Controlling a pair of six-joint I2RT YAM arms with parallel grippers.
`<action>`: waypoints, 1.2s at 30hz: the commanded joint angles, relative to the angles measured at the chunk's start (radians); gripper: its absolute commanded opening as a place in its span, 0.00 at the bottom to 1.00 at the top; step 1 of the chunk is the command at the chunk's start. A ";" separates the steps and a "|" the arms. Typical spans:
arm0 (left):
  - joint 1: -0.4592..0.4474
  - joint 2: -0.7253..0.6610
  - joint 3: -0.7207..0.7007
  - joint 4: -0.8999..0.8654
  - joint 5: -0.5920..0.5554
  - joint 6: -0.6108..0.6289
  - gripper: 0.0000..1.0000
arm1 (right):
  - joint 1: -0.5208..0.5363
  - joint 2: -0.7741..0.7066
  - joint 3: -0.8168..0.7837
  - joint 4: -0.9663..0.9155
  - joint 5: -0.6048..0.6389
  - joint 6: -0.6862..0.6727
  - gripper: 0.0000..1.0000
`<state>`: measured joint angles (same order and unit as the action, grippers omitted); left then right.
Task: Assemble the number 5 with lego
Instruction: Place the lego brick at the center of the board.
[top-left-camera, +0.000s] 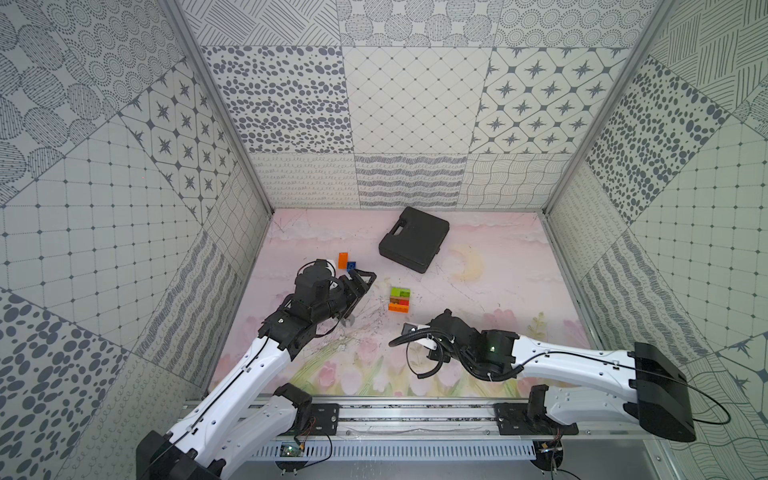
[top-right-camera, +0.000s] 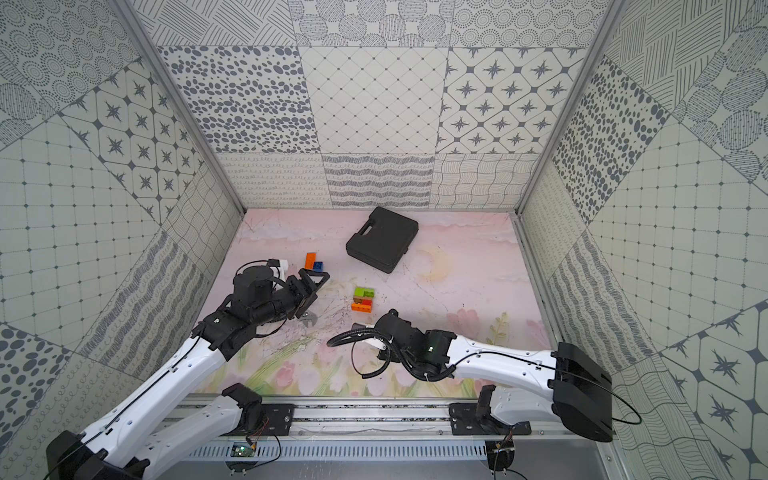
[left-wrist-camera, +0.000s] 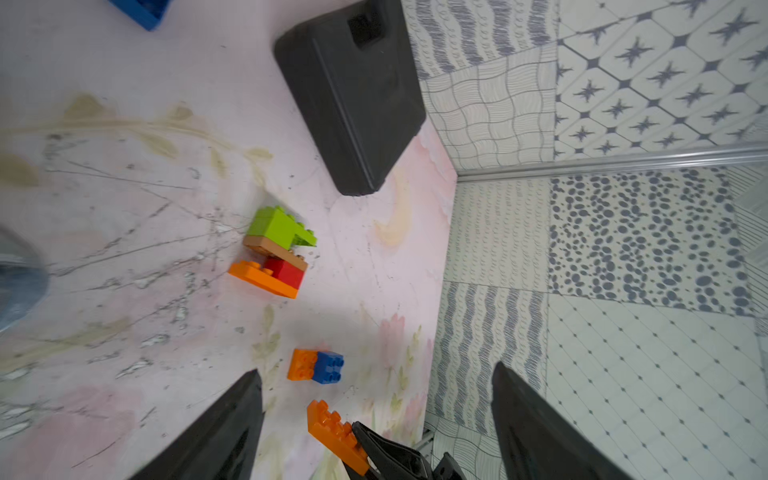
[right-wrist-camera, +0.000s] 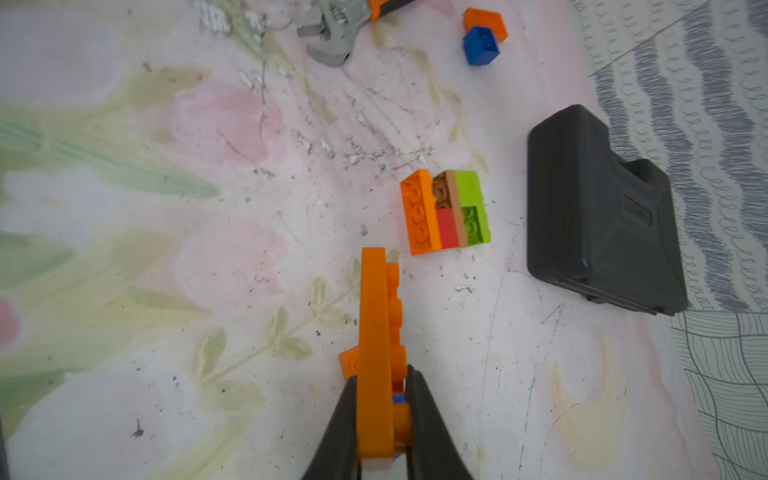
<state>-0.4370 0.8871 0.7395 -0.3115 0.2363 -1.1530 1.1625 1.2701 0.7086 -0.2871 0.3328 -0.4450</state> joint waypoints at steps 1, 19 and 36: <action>0.068 0.009 0.030 -0.365 -0.094 0.123 0.89 | 0.021 0.077 0.035 -0.023 0.054 -0.103 0.00; 0.093 0.020 0.029 -0.384 -0.100 0.138 0.89 | 0.102 0.330 0.088 -0.019 0.164 -0.136 0.05; 0.093 0.056 0.023 -0.354 -0.065 0.147 0.89 | 0.124 0.223 0.064 -0.123 -0.009 -0.076 0.40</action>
<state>-0.3515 0.9306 0.7605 -0.6693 0.1612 -1.0378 1.2816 1.5246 0.7708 -0.3740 0.3889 -0.5484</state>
